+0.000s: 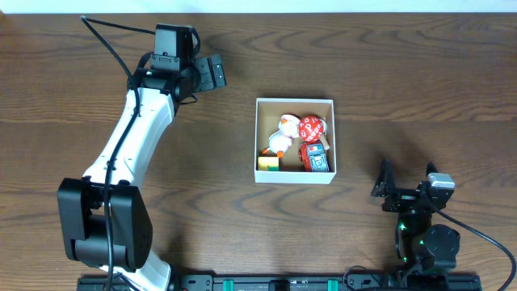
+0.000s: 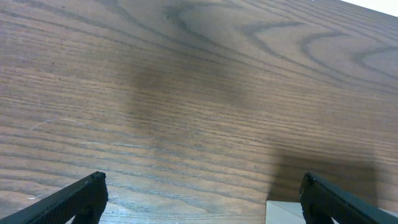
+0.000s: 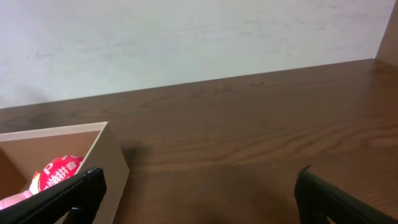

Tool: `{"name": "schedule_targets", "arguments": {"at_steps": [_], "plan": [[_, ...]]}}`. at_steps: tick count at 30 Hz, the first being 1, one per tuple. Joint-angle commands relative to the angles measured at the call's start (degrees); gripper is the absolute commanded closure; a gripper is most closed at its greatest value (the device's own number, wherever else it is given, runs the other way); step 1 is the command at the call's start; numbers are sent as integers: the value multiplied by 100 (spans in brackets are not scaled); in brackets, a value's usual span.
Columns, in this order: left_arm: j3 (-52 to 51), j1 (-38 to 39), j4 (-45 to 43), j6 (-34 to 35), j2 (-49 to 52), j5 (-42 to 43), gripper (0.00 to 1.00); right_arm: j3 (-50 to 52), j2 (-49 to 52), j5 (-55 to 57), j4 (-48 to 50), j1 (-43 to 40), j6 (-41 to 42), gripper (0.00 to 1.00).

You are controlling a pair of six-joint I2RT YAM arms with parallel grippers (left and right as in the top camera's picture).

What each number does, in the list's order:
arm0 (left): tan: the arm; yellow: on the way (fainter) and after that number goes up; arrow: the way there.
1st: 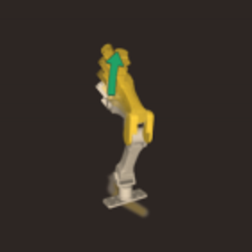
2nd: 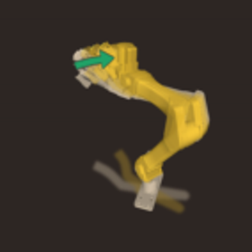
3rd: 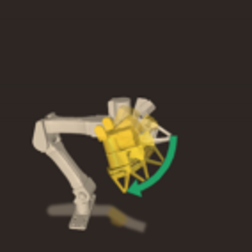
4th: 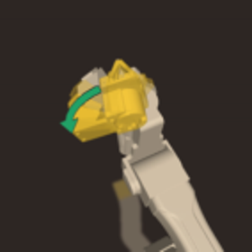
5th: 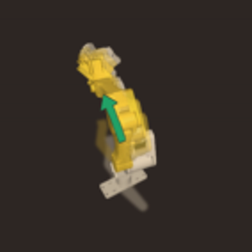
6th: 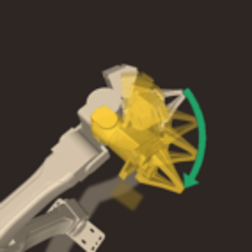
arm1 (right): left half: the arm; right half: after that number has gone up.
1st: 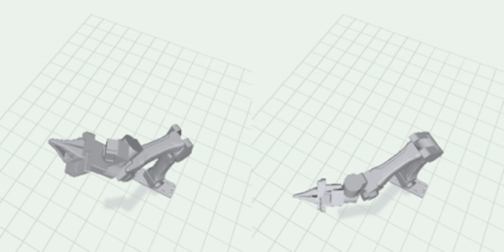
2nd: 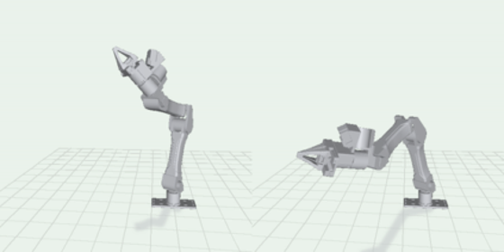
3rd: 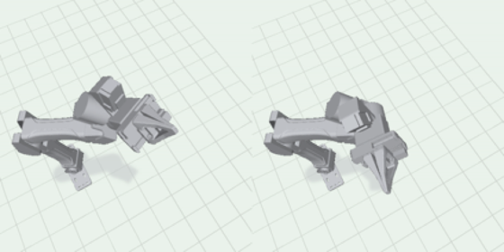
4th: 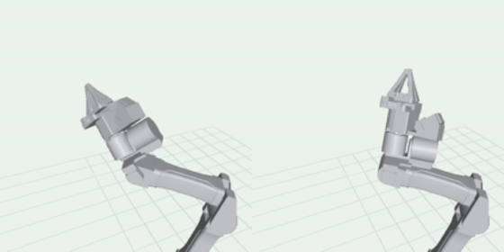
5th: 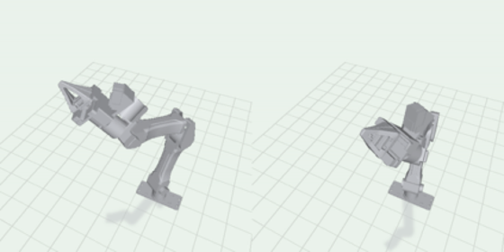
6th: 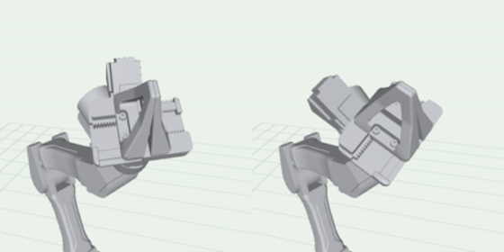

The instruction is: Pack container

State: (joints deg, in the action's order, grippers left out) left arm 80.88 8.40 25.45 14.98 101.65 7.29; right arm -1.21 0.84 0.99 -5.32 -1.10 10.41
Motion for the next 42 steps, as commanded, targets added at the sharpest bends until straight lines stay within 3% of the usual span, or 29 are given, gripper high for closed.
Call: {"name": "schedule_targets", "arguments": {"at_steps": [1,33,38,42], "plan": [[61,-2,-2,-15,-146,-28,2,42,-52,-42,13,-76,-66,1],[50,-4,4,-17,-136,-232,2,42,-52,-39,13,-76,-63,1],[46,0,378,-20,-695,-444,2,44,-52,-42,13,-76,-66,1],[44,-2,767,-20,-1722,-444,2,42,-52,-42,13,-76,-66,1]]}}
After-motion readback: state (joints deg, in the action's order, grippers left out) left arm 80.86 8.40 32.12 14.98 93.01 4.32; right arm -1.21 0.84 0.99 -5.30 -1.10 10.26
